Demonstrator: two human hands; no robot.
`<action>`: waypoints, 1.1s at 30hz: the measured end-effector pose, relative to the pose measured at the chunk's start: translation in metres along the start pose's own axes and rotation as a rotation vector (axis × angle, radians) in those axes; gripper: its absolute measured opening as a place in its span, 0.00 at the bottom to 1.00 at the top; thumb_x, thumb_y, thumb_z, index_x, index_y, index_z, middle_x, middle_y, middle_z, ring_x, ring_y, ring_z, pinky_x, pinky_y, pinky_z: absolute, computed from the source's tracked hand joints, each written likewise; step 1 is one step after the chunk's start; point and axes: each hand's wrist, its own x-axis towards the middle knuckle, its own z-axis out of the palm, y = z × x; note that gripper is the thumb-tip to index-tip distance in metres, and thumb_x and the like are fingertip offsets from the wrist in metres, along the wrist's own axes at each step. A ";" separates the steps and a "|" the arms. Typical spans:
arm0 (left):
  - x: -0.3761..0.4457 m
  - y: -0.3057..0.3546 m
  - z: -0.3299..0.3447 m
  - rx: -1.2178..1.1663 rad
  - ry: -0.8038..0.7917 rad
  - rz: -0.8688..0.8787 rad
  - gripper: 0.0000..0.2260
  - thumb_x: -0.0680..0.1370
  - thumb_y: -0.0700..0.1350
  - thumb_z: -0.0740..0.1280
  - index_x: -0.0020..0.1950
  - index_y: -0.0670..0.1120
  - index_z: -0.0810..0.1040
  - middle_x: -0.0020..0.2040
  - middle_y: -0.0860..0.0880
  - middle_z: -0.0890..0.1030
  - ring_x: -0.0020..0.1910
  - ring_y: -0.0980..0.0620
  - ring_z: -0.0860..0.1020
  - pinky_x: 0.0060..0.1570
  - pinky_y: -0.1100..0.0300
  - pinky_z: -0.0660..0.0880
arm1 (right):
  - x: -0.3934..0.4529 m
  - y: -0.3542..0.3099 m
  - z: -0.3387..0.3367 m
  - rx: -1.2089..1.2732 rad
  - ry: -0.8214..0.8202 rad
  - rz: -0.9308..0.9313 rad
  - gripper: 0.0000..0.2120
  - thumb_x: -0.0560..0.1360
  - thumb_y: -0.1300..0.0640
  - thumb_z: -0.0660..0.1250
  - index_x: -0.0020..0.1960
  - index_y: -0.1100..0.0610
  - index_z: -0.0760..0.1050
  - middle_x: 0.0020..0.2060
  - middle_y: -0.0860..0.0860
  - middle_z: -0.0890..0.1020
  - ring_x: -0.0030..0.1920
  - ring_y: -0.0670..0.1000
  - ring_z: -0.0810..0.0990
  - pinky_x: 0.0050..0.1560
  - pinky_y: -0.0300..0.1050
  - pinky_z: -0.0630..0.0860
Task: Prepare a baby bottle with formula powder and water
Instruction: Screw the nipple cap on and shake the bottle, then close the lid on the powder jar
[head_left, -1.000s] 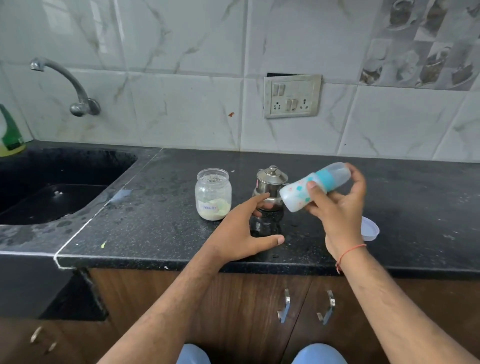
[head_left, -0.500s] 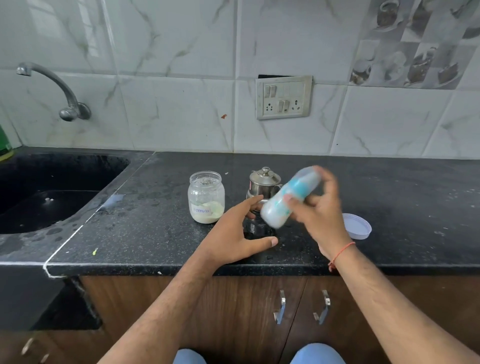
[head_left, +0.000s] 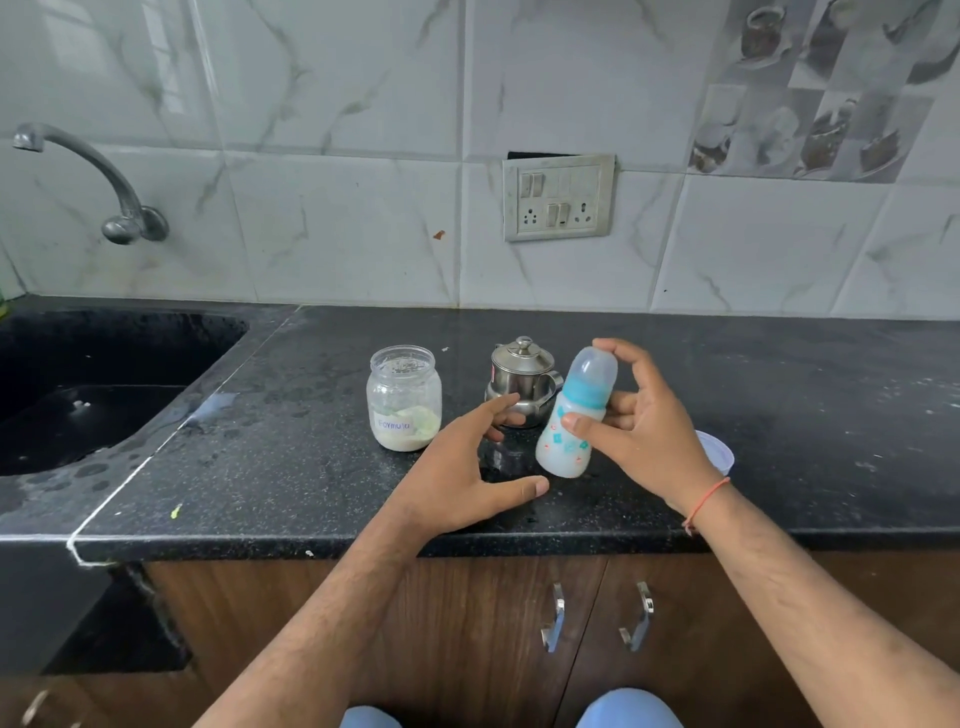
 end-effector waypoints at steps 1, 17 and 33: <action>0.000 0.000 0.000 0.003 -0.001 0.001 0.46 0.72 0.62 0.83 0.86 0.57 0.66 0.72 0.66 0.79 0.68 0.63 0.77 0.66 0.59 0.78 | 0.001 0.000 -0.005 -0.046 -0.009 0.003 0.37 0.73 0.61 0.81 0.72 0.37 0.68 0.50 0.46 0.90 0.50 0.47 0.90 0.59 0.52 0.85; -0.003 0.001 0.000 0.007 0.005 0.018 0.45 0.73 0.62 0.82 0.86 0.57 0.66 0.72 0.67 0.78 0.69 0.60 0.78 0.61 0.62 0.77 | 0.063 0.049 -0.044 -0.268 0.022 0.078 0.37 0.73 0.59 0.80 0.70 0.34 0.64 0.52 0.48 0.88 0.50 0.50 0.89 0.62 0.60 0.83; -0.005 0.008 0.000 0.006 0.066 0.034 0.39 0.75 0.55 0.83 0.83 0.59 0.70 0.69 0.67 0.81 0.68 0.58 0.79 0.59 0.62 0.77 | 0.086 0.056 -0.044 -0.433 -0.058 0.066 0.42 0.72 0.53 0.81 0.74 0.32 0.58 0.59 0.50 0.87 0.52 0.51 0.88 0.59 0.55 0.83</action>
